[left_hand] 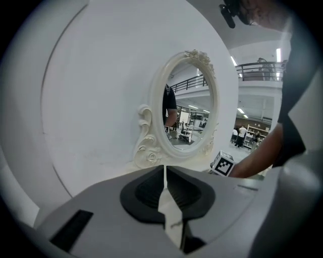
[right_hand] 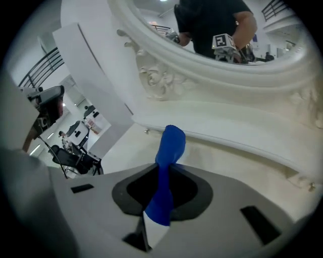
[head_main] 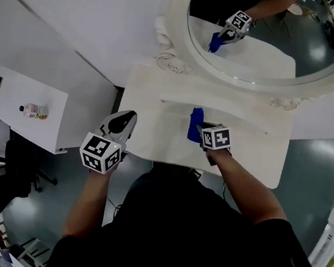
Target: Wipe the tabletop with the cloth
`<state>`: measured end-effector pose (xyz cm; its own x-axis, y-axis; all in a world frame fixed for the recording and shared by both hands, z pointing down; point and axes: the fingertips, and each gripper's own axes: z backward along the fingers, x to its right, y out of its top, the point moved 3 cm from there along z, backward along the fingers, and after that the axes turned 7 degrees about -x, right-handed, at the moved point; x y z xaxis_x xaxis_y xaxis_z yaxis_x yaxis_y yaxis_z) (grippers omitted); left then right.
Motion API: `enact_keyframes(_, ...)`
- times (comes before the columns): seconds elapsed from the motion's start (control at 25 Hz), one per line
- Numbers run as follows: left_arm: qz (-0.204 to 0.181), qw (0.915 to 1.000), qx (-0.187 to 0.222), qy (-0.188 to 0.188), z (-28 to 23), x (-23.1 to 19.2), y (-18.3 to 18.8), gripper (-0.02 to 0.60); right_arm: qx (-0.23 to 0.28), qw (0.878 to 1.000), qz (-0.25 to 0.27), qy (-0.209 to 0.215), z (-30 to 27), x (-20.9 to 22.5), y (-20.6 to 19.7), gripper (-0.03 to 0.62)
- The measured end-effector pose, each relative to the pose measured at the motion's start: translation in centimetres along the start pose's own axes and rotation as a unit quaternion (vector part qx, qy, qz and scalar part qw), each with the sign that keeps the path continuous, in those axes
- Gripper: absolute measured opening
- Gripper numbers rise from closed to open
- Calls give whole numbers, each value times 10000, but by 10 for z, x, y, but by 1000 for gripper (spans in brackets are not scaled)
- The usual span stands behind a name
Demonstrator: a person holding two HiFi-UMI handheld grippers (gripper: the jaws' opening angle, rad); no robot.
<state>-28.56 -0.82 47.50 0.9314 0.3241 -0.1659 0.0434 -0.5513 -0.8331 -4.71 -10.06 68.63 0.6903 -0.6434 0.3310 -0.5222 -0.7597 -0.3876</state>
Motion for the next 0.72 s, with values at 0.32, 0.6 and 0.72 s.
enact_keyframes(0.32, 228, 9992, -24, 320, 41, -55, -23, 25, -273, 9902, 1045, 889, -85, -150, 45, 49)
enact_keyframes(0.6, 174, 9993, -109, 307, 51, -80, -29, 25, -610, 9795, 1206, 1492, -142, -245, 50, 49)
enact_keyframes(0.72, 108, 9995, -170, 230, 49, -83, -30, 25, -764, 9758, 1294, 1590, -164, -271, 46, 49)
